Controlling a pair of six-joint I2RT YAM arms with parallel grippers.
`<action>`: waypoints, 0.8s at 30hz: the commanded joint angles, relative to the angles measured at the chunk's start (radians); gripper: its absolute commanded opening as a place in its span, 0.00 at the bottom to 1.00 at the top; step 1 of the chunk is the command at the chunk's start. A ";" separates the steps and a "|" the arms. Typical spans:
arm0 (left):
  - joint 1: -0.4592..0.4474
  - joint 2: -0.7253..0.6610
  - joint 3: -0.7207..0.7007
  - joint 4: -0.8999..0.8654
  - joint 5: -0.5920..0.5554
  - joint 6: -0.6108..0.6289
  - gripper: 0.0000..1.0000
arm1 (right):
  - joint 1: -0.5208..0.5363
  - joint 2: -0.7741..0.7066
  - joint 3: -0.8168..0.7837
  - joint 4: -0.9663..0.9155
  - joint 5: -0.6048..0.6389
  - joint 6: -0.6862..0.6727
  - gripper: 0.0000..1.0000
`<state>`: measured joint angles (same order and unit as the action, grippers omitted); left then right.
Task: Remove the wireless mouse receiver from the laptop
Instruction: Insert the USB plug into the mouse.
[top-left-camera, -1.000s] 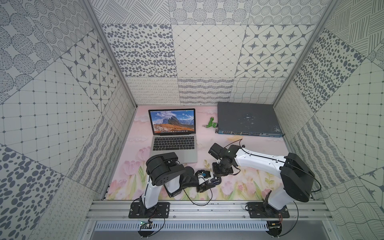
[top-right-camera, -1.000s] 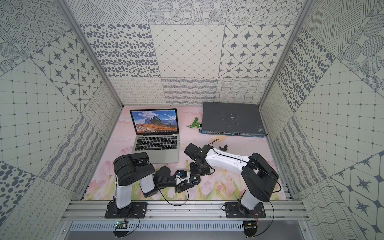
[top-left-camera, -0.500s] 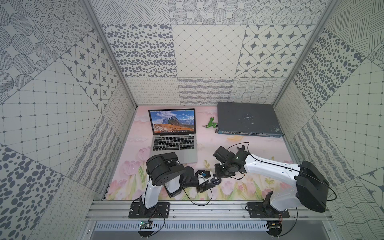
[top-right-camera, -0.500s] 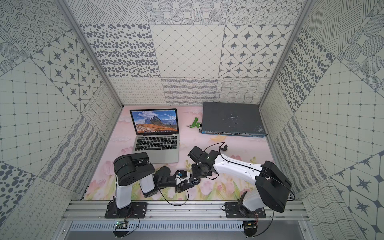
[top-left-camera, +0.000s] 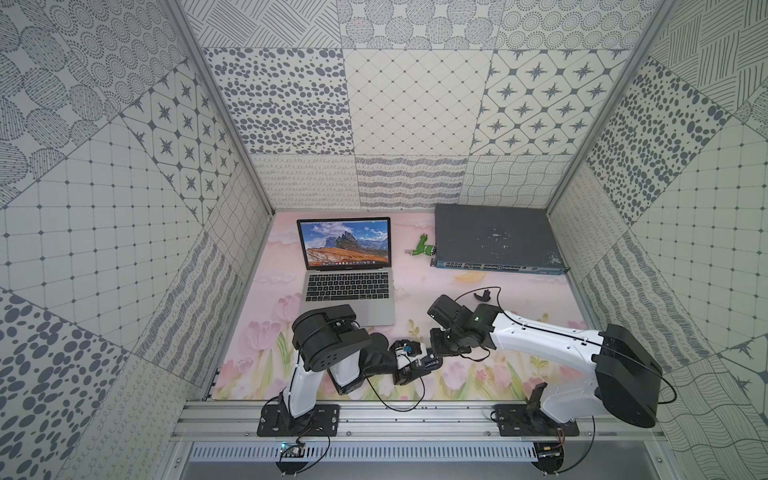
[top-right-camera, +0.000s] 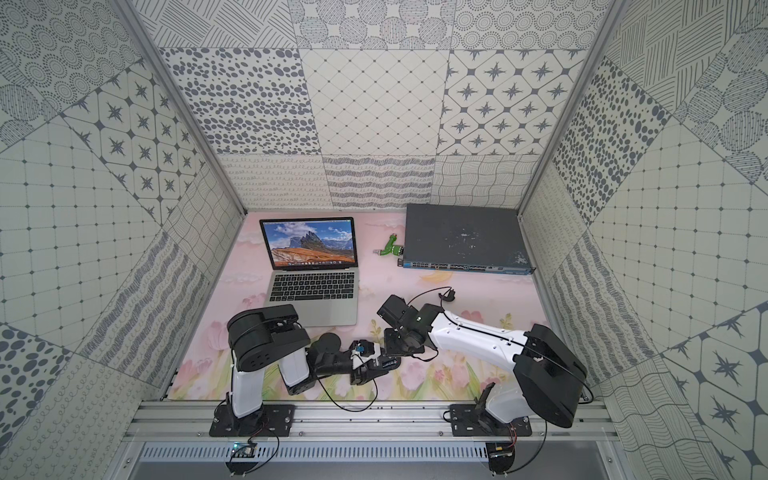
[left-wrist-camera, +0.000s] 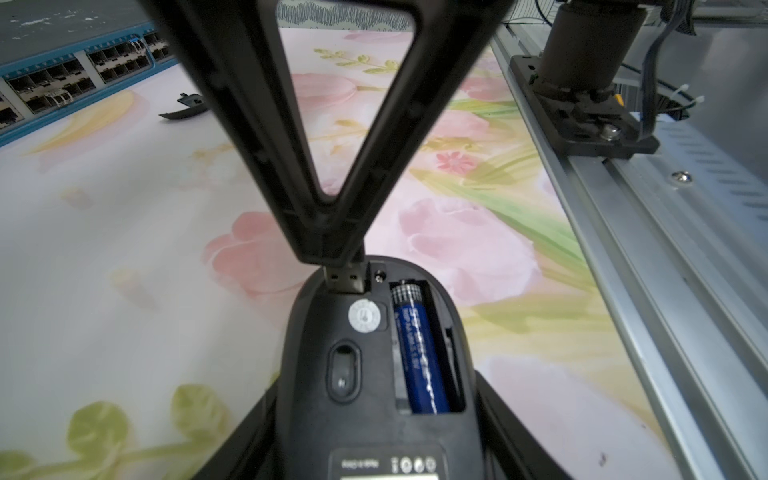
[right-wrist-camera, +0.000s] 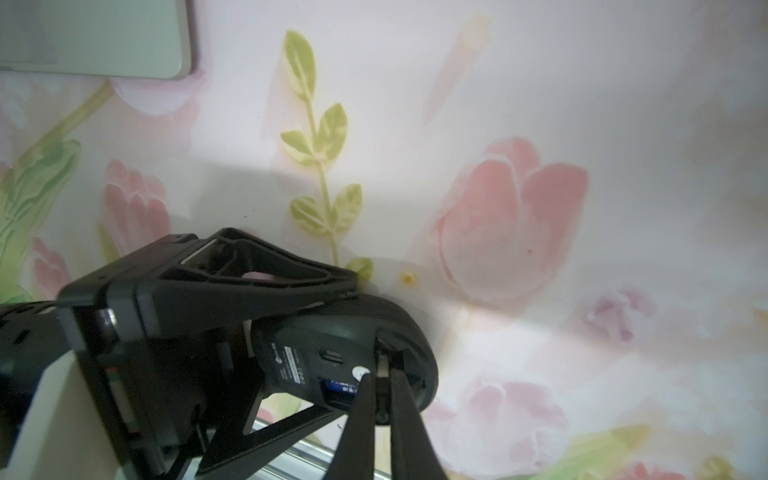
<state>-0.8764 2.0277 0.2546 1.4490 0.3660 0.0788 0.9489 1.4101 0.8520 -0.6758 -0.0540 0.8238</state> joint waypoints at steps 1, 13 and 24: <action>0.006 0.014 -0.001 -0.118 -0.010 -0.016 0.53 | 0.005 -0.038 -0.020 0.024 0.031 0.016 0.00; 0.006 0.014 -0.002 -0.119 -0.010 -0.017 0.53 | 0.005 -0.034 -0.017 0.030 0.018 0.018 0.00; 0.006 0.014 -0.002 -0.119 -0.012 -0.016 0.54 | 0.007 0.004 -0.039 0.052 -0.002 0.021 0.00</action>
<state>-0.8761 2.0277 0.2546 1.4490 0.3664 0.0792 0.9489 1.3979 0.8295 -0.6525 -0.0475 0.8318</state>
